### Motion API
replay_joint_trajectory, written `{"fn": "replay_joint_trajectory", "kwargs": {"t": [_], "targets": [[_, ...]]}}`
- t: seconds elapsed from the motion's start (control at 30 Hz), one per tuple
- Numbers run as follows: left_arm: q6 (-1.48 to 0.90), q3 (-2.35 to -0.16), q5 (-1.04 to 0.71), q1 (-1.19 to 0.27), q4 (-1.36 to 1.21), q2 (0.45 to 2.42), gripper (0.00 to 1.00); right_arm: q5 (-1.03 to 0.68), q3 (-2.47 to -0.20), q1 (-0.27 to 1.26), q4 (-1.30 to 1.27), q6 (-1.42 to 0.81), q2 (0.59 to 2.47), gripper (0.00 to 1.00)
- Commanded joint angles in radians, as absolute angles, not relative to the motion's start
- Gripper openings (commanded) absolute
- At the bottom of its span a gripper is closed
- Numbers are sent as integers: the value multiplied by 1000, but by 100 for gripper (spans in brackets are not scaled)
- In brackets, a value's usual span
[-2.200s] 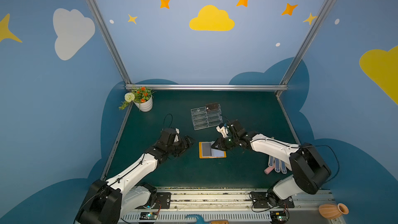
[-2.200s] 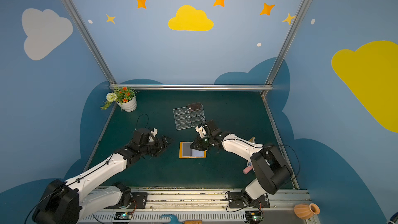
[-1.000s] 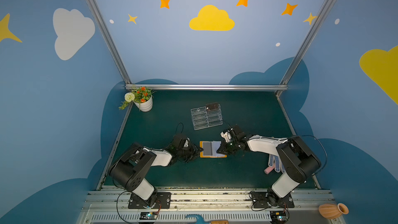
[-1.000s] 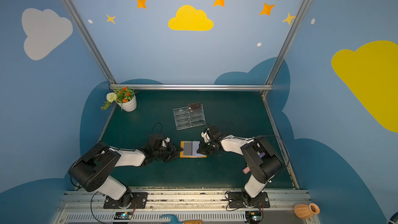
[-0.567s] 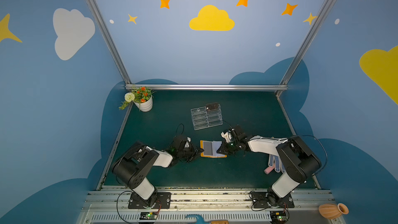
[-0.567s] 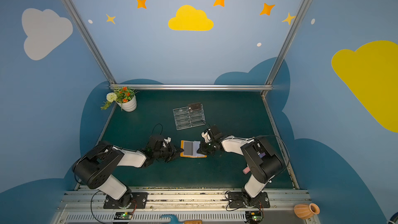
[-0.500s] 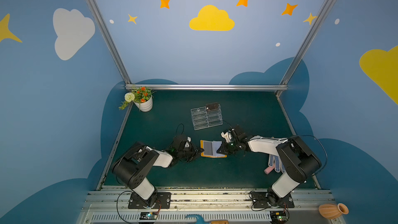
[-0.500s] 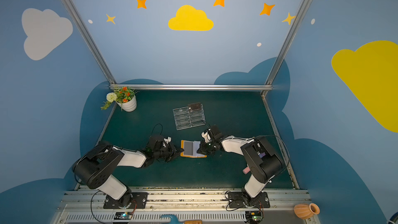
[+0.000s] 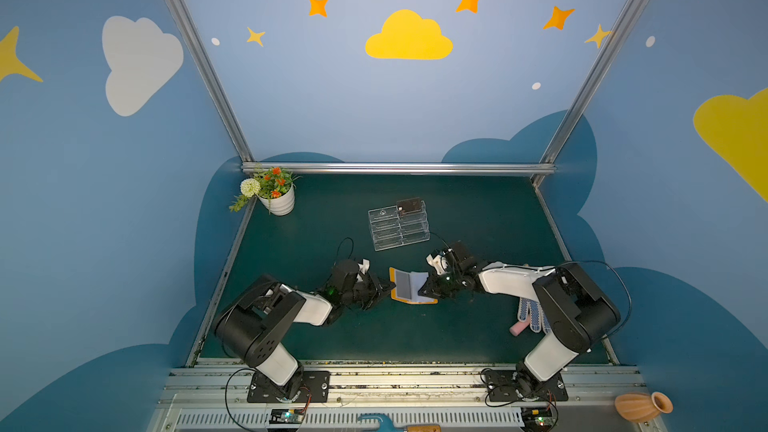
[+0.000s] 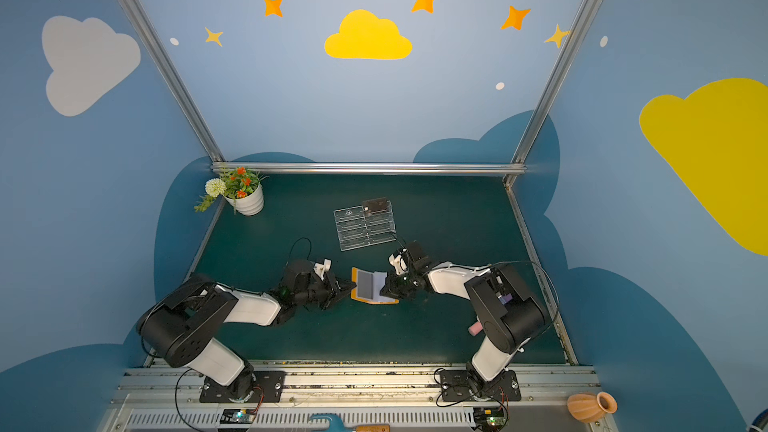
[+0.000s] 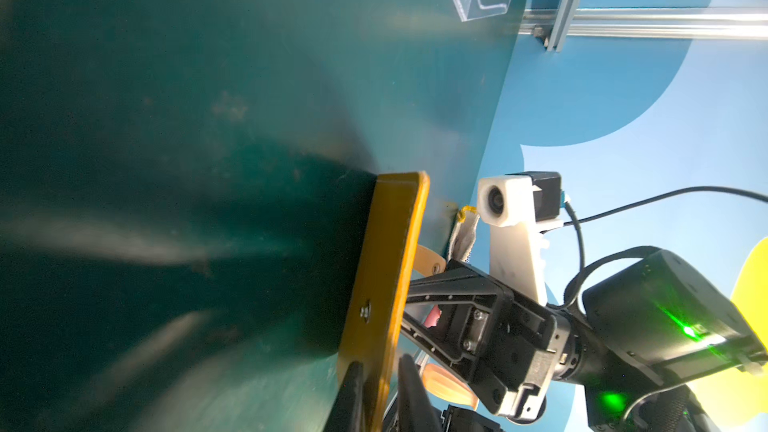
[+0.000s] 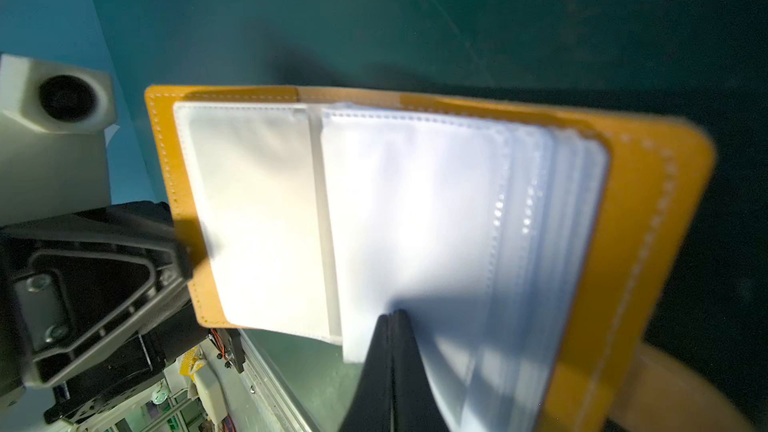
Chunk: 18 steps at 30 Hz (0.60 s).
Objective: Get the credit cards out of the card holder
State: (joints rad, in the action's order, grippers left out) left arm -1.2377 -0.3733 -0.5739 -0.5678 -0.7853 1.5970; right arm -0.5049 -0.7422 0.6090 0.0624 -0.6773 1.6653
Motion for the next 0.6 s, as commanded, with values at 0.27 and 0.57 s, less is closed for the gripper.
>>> {"fn": "replay_joint_trajectory", "kwargs": {"t": [0.27, 0.57], "targets": [[-1217, -370, -579, -573, -822, 1607, 4, -491, -722, 605, 94, -684, 1655, 3], [-1194, -353, -560, -574, -805, 1587, 4, -488, -751, 607, 126, -696, 1532, 49]]}}
